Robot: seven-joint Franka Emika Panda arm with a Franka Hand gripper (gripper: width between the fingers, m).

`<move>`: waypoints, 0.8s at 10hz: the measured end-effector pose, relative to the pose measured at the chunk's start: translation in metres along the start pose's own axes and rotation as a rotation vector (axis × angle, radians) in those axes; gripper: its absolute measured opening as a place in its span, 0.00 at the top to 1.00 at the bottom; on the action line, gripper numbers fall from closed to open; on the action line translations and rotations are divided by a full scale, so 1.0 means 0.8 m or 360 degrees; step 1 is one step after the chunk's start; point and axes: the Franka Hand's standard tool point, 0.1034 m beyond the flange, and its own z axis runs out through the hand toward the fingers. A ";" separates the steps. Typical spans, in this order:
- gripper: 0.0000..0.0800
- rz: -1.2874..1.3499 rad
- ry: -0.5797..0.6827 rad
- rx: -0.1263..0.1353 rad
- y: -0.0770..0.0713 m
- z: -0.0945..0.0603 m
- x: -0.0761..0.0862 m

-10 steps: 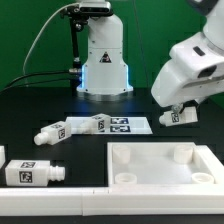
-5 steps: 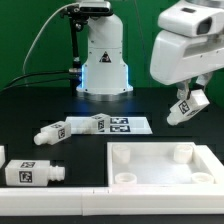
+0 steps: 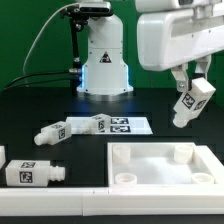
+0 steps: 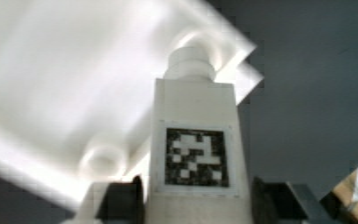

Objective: Assemble square table

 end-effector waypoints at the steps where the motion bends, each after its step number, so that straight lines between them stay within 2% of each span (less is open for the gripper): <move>1: 0.64 -0.0014 0.0031 -0.0022 0.005 0.002 -0.005; 2: 0.64 -0.0026 0.0137 -0.0092 0.020 0.001 -0.006; 3: 0.64 -0.0004 0.0186 -0.0122 0.029 0.002 -0.013; 4: 0.64 0.0045 0.0179 -0.0039 0.039 0.001 -0.007; 5: 0.64 0.0055 0.0304 -0.0032 0.069 0.000 0.004; 6: 0.64 0.0070 0.0401 -0.0036 0.084 0.004 0.004; 7: 0.64 0.0178 0.0408 0.0000 0.075 -0.001 0.011; 8: 0.64 0.0150 0.0401 -0.0003 0.071 -0.003 0.013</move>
Offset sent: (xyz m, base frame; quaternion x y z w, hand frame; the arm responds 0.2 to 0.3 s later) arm 0.0551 0.0180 0.0183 0.1485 0.0835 0.1271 0.9771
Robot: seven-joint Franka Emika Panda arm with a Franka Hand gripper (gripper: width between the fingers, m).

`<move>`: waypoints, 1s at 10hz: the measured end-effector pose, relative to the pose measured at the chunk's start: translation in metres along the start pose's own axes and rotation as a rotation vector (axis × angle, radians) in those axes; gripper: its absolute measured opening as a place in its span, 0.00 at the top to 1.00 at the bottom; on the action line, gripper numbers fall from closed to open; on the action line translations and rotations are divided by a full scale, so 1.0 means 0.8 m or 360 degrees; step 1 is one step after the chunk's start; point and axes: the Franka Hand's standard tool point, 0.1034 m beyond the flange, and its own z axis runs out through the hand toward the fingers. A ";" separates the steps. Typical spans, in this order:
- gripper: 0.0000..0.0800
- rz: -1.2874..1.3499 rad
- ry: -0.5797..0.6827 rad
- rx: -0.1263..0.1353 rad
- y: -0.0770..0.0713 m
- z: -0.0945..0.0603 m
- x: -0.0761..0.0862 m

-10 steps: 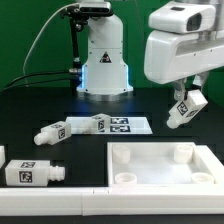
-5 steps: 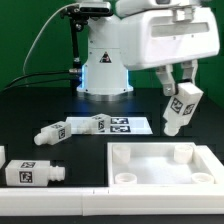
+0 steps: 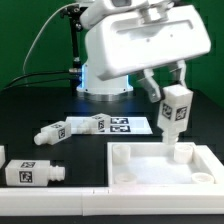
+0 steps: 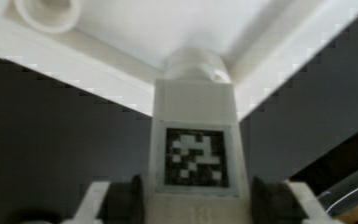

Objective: Assemble square table

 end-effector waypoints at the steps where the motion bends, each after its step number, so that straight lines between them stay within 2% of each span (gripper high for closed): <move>1: 0.64 0.0003 -0.0010 -0.0002 0.003 0.002 -0.003; 2: 0.64 0.0010 -0.0017 -0.0003 0.003 0.003 -0.004; 5: 0.64 -0.0009 0.0007 0.0013 0.001 0.019 0.021; 6: 0.64 -0.0008 0.0019 0.0004 0.002 0.027 0.026; 7: 0.64 -0.0009 0.0023 -0.0007 0.005 0.033 0.025; 10: 0.64 -0.0013 0.0011 -0.0008 0.005 0.035 0.022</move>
Offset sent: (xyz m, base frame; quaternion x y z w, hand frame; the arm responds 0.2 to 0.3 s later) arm 0.0317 0.0286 0.0072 0.0187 0.0364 -0.0109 0.9991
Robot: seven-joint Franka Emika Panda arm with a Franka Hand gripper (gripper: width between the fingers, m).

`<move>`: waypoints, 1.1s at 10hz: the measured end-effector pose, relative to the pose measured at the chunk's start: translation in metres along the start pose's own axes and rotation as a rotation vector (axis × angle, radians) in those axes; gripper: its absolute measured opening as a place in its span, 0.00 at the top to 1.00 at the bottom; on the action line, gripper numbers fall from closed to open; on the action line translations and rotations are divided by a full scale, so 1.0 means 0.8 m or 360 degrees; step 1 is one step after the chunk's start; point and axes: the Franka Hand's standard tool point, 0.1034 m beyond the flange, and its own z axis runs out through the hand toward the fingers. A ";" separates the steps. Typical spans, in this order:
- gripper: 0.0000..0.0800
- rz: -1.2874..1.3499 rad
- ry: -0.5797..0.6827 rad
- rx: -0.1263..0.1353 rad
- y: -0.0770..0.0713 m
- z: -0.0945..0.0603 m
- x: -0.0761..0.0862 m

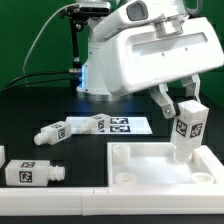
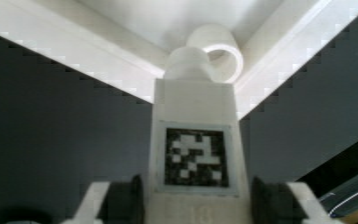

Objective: Assemble square table

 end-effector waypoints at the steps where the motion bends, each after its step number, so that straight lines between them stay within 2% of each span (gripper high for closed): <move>1: 0.64 -0.0004 0.0014 -0.0016 -0.001 0.003 0.002; 5: 0.64 -0.0003 0.0050 -0.0038 -0.005 0.014 0.008; 11: 0.64 0.0073 0.0017 -0.0006 -0.021 0.033 0.001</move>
Offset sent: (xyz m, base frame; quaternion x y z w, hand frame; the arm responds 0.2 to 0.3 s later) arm 0.0148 0.0250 0.0054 0.0044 0.0660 0.0147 0.9977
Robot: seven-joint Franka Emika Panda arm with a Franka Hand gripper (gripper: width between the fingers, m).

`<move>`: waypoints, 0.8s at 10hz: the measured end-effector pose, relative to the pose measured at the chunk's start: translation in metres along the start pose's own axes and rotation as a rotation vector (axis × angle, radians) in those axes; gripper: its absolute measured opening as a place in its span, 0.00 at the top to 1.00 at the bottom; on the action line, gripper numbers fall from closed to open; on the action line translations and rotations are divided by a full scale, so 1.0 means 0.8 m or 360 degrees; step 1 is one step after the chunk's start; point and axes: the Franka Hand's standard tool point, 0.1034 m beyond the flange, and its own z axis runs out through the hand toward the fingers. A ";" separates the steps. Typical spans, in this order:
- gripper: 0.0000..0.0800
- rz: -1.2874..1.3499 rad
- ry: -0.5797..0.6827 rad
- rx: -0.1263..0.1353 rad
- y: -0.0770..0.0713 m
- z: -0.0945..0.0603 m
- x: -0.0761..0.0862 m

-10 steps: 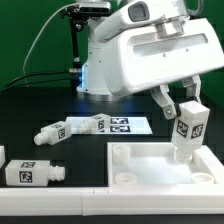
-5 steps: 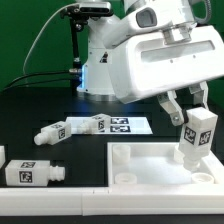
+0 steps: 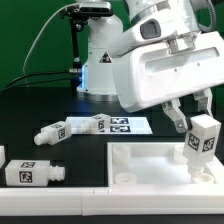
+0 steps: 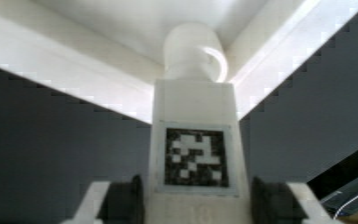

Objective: Assemble square table

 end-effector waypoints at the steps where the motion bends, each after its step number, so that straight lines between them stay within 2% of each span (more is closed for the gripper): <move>1: 0.64 0.0002 0.0003 -0.0003 0.000 0.002 0.000; 3: 0.64 0.0021 0.0020 -0.0013 -0.002 0.007 0.002; 6: 0.64 0.0037 0.0027 -0.0031 -0.001 0.018 -0.004; 8: 0.64 0.0034 0.0077 -0.0092 0.002 0.019 -0.002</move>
Offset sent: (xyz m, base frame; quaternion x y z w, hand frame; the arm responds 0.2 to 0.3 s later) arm 0.0027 0.0075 -0.0123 -0.0041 0.0262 0.0091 0.9996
